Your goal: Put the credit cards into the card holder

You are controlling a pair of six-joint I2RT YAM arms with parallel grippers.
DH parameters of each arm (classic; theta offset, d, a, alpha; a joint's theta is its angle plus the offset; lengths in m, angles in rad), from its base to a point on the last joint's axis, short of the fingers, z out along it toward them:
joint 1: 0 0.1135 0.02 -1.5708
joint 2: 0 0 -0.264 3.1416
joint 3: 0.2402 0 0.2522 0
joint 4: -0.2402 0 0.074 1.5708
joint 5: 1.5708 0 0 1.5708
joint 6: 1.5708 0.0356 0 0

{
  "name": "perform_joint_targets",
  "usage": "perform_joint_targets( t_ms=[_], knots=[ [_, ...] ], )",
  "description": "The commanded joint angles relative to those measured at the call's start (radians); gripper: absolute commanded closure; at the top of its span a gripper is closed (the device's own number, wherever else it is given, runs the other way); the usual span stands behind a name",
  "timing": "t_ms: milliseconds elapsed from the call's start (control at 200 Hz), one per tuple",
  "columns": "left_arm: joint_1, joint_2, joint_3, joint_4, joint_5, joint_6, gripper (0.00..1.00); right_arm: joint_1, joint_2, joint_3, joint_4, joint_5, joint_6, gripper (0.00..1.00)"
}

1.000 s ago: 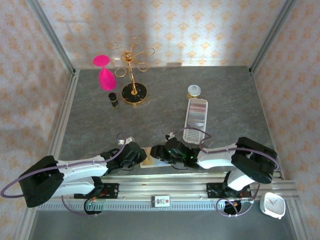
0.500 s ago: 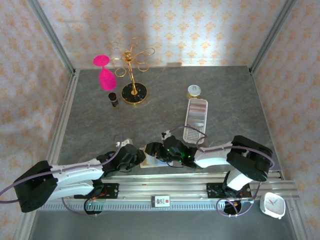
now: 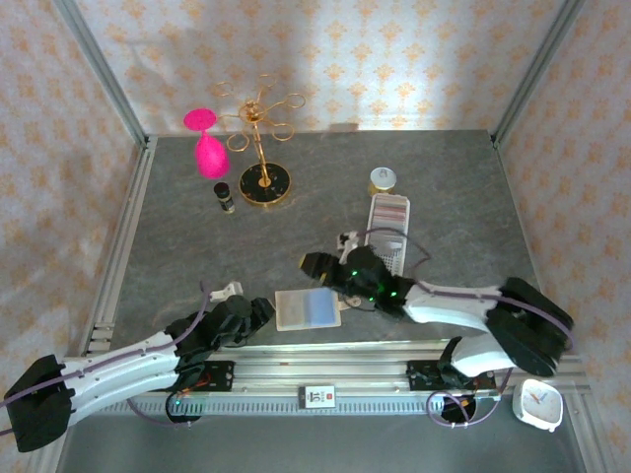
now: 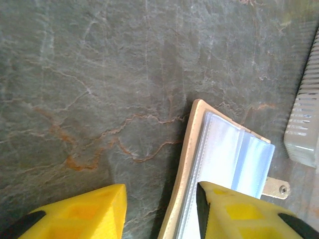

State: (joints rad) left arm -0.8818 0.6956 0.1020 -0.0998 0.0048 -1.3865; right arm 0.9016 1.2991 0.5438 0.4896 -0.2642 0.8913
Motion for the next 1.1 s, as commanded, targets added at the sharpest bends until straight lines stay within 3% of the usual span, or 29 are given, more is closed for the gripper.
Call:
perform_joint_targets(
  t_ms=[0,115,215,275,350,455,561,751,966,1096],
  knots=[
    [0.0,0.046,0.011,-0.006,-0.025,0.018,0.51,-0.083,-0.137,0.082,-0.229,0.054,-0.359,0.38],
    [-0.002,0.109,0.047,0.021,-0.022,0.051,0.47,-0.133,-0.255,0.145,-0.39,0.073,-0.79,0.38],
    [-0.005,0.16,0.076,0.036,-0.028,0.067,0.43,-0.177,-0.329,0.164,-0.5,0.076,-1.174,0.29],
    [-0.005,0.191,0.089,0.05,-0.028,0.076,0.42,-0.242,-0.339,0.184,-0.566,0.078,-1.301,0.21],
    [-0.005,0.225,0.11,0.051,-0.026,0.081,0.41,-0.361,-0.313,0.219,-0.637,0.016,-1.405,0.2],
    [-0.005,0.255,0.147,0.026,-0.039,0.088,0.4,-0.519,-0.242,0.261,-0.669,-0.036,-1.461,0.21],
    [-0.004,0.265,0.182,-0.007,-0.065,0.088,0.4,-0.608,-0.177,0.271,-0.638,-0.073,-1.488,0.21],
    [-0.005,0.236,0.2,-0.031,-0.124,0.039,0.39,-0.625,-0.123,0.255,-0.499,-0.097,-1.429,0.23],
    [-0.006,0.192,0.197,-0.012,-0.208,-0.02,0.37,-0.624,-0.156,0.164,-0.201,-0.103,-1.249,0.24],
    [-0.006,0.204,0.237,-0.042,-0.276,-0.025,0.36,-0.624,-0.177,0.145,-0.157,-0.096,-1.224,0.24]
  ],
)
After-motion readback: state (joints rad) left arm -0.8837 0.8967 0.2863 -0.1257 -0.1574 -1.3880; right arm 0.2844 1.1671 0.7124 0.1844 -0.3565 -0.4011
